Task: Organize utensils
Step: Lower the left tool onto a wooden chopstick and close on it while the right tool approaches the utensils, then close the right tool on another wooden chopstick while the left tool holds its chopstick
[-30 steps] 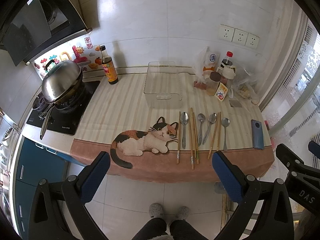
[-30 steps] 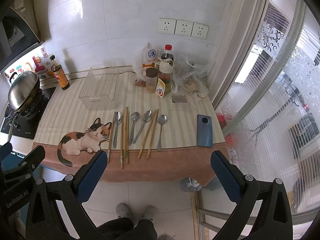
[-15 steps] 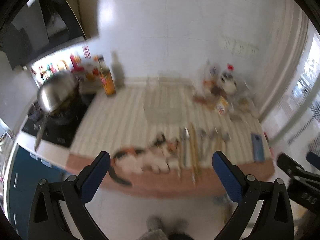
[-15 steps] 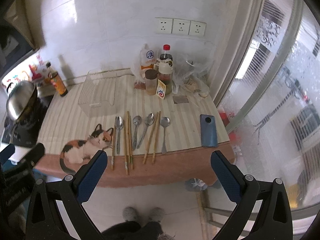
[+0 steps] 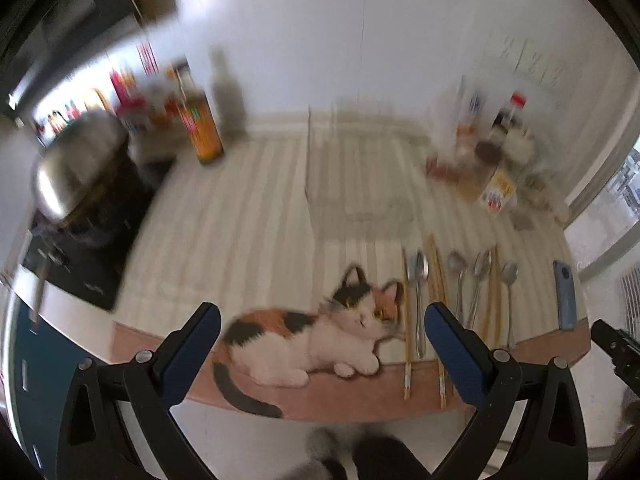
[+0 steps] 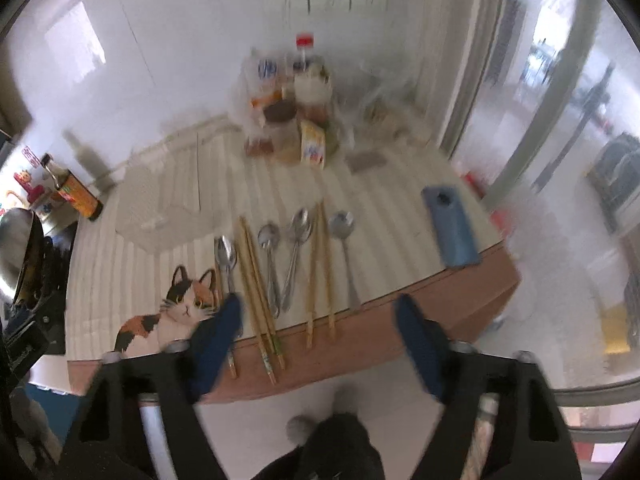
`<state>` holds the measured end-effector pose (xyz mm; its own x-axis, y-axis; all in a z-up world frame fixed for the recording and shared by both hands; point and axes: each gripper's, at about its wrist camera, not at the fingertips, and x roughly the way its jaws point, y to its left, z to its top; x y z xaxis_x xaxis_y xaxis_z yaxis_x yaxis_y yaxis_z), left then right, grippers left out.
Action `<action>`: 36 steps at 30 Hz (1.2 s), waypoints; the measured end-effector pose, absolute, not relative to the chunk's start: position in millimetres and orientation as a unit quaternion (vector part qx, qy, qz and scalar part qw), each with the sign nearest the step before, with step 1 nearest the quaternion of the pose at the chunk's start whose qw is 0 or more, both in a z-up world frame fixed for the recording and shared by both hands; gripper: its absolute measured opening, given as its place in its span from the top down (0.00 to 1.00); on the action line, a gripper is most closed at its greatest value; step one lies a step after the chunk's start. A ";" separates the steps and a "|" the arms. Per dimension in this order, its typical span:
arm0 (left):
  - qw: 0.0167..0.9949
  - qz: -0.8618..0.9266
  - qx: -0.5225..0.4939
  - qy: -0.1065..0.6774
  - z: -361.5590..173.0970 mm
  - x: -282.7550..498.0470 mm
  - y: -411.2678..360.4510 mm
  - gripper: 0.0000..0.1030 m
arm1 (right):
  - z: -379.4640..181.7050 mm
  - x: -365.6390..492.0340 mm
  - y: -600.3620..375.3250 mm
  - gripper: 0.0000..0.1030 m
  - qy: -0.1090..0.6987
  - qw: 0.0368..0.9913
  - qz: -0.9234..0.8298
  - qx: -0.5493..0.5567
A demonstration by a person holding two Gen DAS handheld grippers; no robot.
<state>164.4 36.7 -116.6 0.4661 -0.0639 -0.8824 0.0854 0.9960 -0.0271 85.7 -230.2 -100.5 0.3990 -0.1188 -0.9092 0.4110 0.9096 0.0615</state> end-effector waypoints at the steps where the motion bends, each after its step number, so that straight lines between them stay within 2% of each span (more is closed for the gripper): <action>1: 0.844 -0.051 0.005 0.534 -129.7 169.3 32.8 0.01 | -111.8 90.9 -234.1 0.46 0.534 0.818 -0.157 0.145; 2: 0.830 -0.059 0.001 0.554 -144.7 175.7 26.4 0.04 | -125.2 96.2 -238.9 0.53 0.546 0.810 -0.152 0.151; 3: 0.816 -0.069 -0.001 0.573 -158.5 180.9 18.0 0.05 | -136.5 102.1 -243.3 0.56 0.557 0.802 -0.149 0.157; 4: 0.806 -0.076 -0.001 0.587 -170.1 181.6 10.0 0.12 | -146.6 106.0 -247.1 0.59 0.565 0.796 -0.145 0.161; 5: 0.793 -0.083 0.002 0.604 -184.0 186.5 -0.8 0.21 | -156.3 110.4 -252.2 0.60 0.572 0.791 -0.143 0.164; 6: 0.780 -0.091 0.002 0.619 -197.5 191.3 -11.9 0.23 | -165.4 113.3 -257.4 0.60 0.578 0.786 -0.143 0.166; 7: 0.771 -0.094 0.002 0.630 -207.9 192.9 -20.1 0.29 | -175.3 117.9 -264.3 0.60 0.584 0.781 -0.140 0.172; 9: 0.750 -0.102 0.002 0.653 -233.4 202.8 -41.2 0.32 | -195.3 127.2 -279.7 0.60 0.600 0.766 -0.130 0.191; 11: 0.735 -0.105 0.012 0.669 -252.7 211.5 -57.6 0.48 | -211.7 137.0 -292.0 0.60 0.614 0.753 -0.126 0.199; 14: 0.715 -0.104 0.033 0.690 -279.3 221.5 -77.3 0.57 | -231.8 149.4 -306.3 0.60 0.634 0.737 -0.116 0.202; 21: 0.701 -0.095 0.059 0.705 -304.7 229.8 -96.8 0.63 | -260.8 169.3 -316.5 0.60 0.665 0.716 -0.087 0.196; 23: 0.705 -0.087 0.069 0.701 -305.2 230.0 -98.5 0.77 | -264.0 172.6 -313.7 0.60 0.670 0.712 -0.080 0.196; 24: 0.707 -0.084 0.073 0.698 -306.2 230.6 -98.0 0.80 | -266.8 175.1 -312.0 0.60 0.672 0.710 -0.076 0.196; 25: 0.710 -0.081 0.074 0.696 -306.4 230.3 -95.5 0.89 | -268.1 176.1 -309.2 0.60 0.674 0.708 -0.073 0.197; 26: 0.711 -0.081 0.069 0.695 -305.7 231.5 -92.0 0.91 | -271.4 178.7 -306.1 0.60 0.676 0.706 -0.070 0.198; 36: 0.704 -0.048 0.025 0.708 -297.3 234.7 -15.4 0.95 | -289.5 195.1 -250.1 0.60 0.689 0.696 -0.031 0.199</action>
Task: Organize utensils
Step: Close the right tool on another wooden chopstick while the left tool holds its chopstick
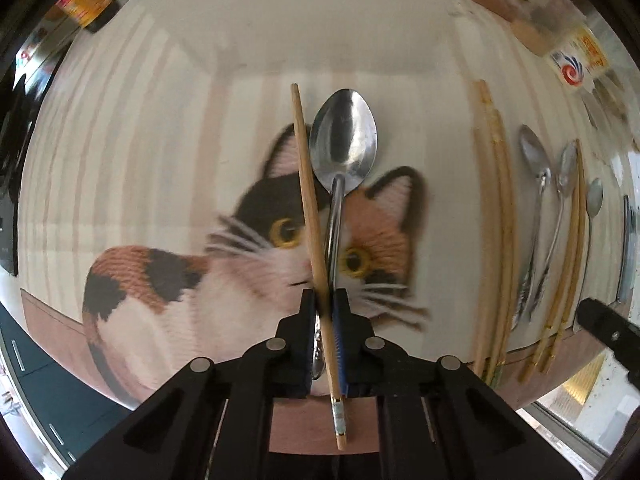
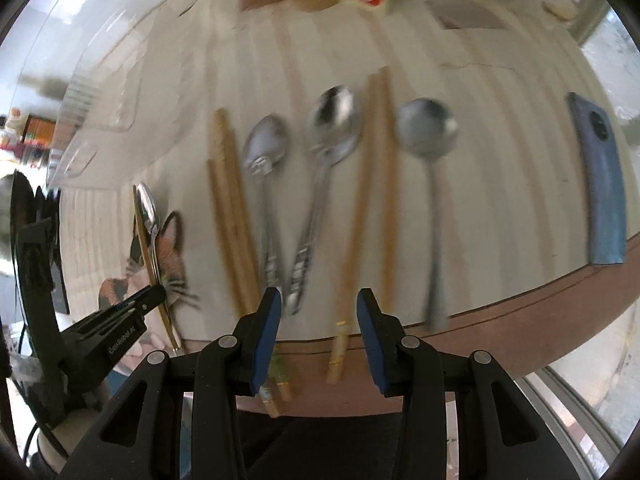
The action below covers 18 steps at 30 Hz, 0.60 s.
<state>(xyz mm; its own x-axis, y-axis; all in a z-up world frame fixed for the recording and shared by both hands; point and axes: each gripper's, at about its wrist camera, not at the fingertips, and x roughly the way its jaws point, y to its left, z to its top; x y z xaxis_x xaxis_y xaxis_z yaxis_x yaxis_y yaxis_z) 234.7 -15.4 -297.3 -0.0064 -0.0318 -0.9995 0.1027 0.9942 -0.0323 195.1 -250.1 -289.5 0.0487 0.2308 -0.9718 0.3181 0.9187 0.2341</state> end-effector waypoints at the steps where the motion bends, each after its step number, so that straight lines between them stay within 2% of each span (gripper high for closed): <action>1: 0.702 -0.053 0.017 0.710 -294.3 234.4 -4.5 0.95 | -291.3 194.9 -242.2 0.60 0.691 0.695 -0.027 0.199; 8: 0.688 -0.111 -0.088 0.711 -291.1 237.7 50.9 0.91 | -295.9 184.6 -222.7 0.60 0.694 0.686 -0.030 0.216; 18: 0.680 -0.110 -0.087 0.720 -297.0 242.2 68.8 0.90 | -288.3 176.7 -224.9 0.60 0.687 0.691 -0.050 0.222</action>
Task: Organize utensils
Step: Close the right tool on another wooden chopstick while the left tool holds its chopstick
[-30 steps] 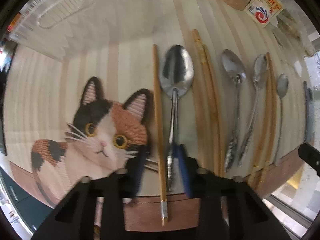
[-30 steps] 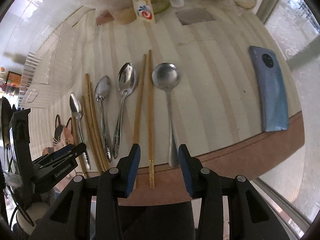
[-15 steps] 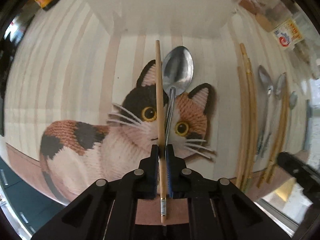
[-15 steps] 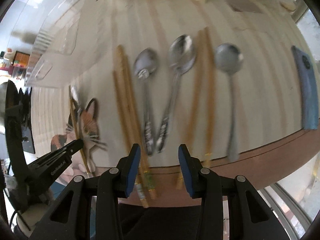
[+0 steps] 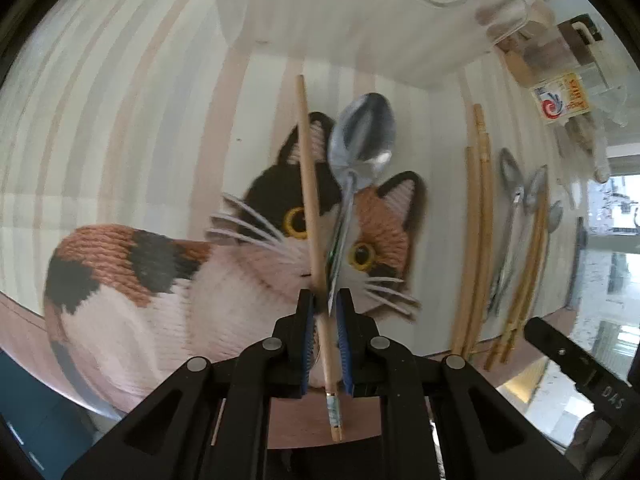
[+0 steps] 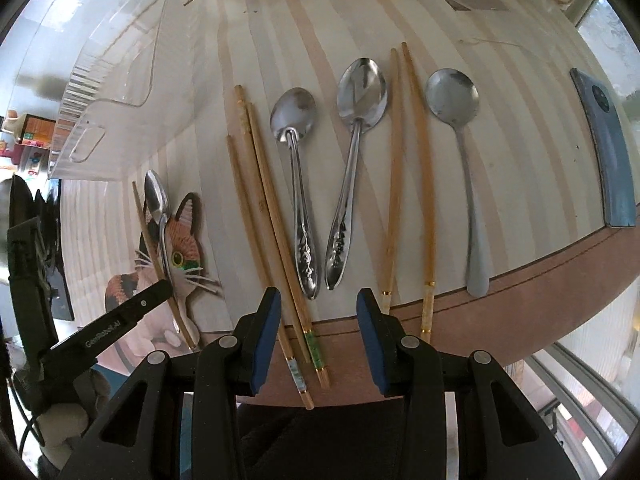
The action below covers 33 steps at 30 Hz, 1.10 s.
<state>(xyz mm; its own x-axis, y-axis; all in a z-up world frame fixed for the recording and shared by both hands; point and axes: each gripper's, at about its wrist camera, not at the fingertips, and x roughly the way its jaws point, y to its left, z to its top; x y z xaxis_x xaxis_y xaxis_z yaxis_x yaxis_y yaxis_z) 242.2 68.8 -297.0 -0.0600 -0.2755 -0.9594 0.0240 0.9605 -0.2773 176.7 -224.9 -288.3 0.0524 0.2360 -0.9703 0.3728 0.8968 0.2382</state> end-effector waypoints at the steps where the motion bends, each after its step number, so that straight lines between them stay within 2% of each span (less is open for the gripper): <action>1: 0.682 -0.114 -0.087 0.717 -295.2 242.6 66.6 0.90 | -287.3 176.6 -226.3 0.60 0.686 0.691 -0.050 0.222; 9: 0.689 -0.106 -0.051 0.715 -292.4 242.9 73.4 0.92 | -289.4 179.3 -217.2 0.60 0.689 0.690 -0.044 0.218; 19: 0.700 -0.063 -0.028 0.711 -286.6 240.2 144.8 0.95 | -298.3 179.3 -197.3 0.60 0.696 0.682 -0.014 0.226; 24: 0.706 -0.052 -0.010 0.706 -279.4 234.8 172.8 0.95 | -312.1 175.3 -179.7 0.68 0.710 0.672 -0.007 0.212; 30: 0.708 -0.055 -0.001 0.704 -281.8 222.8 176.9 0.95 | -322.4 169.7 -161.3 0.84 0.720 0.678 -0.031 0.145; 32: 0.709 -0.057 0.001 0.703 -282.1 222.1 179.7 0.95 | -320.1 168.1 -155.1 0.92 0.712 0.691 -0.046 0.115; 33: 0.709 -0.058 0.002 0.703 -281.6 223.9 182.5 0.95 | -319.6 167.1 -153.0 0.92 0.711 0.693 -0.050 0.107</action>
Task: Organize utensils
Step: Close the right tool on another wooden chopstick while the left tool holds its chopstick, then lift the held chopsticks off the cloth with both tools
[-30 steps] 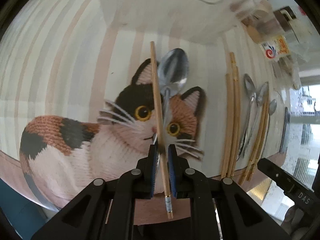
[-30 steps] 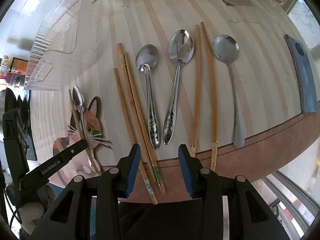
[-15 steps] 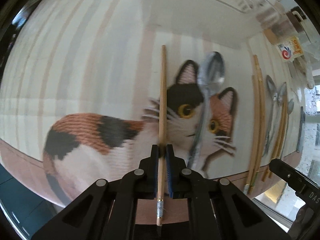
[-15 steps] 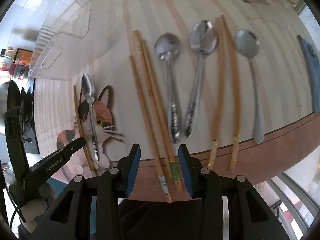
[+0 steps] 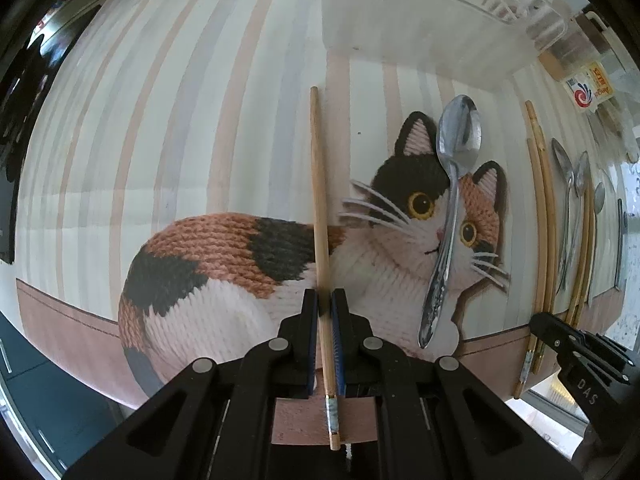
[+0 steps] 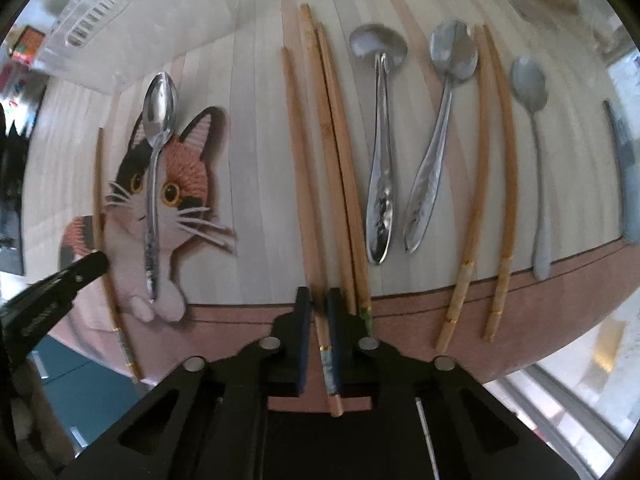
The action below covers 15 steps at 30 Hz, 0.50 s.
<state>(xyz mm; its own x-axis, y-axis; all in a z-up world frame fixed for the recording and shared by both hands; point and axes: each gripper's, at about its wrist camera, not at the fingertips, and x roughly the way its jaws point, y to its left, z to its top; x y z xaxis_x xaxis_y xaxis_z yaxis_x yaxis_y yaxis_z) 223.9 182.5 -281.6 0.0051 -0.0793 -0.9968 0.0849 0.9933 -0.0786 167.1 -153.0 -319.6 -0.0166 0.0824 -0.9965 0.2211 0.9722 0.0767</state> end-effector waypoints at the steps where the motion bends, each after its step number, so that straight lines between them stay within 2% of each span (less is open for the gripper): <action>1: 0.709 -0.058 0.001 0.703 -282.8 225.1 180.6 0.95 | -319.4 166.3 -150.4 0.92 0.710 0.695 -0.053 0.101; 6: 0.710 -0.063 0.003 0.701 -279.2 227.0 186.9 0.95 | -320.0 160.0 -124.8 0.93 0.720 0.685 -0.030 0.102; 15: 0.712 -0.061 0.030 0.699 -277.1 228.6 132.7 0.93 | -317.5 170.2 -89.5 0.93 0.713 0.696 -0.068 0.053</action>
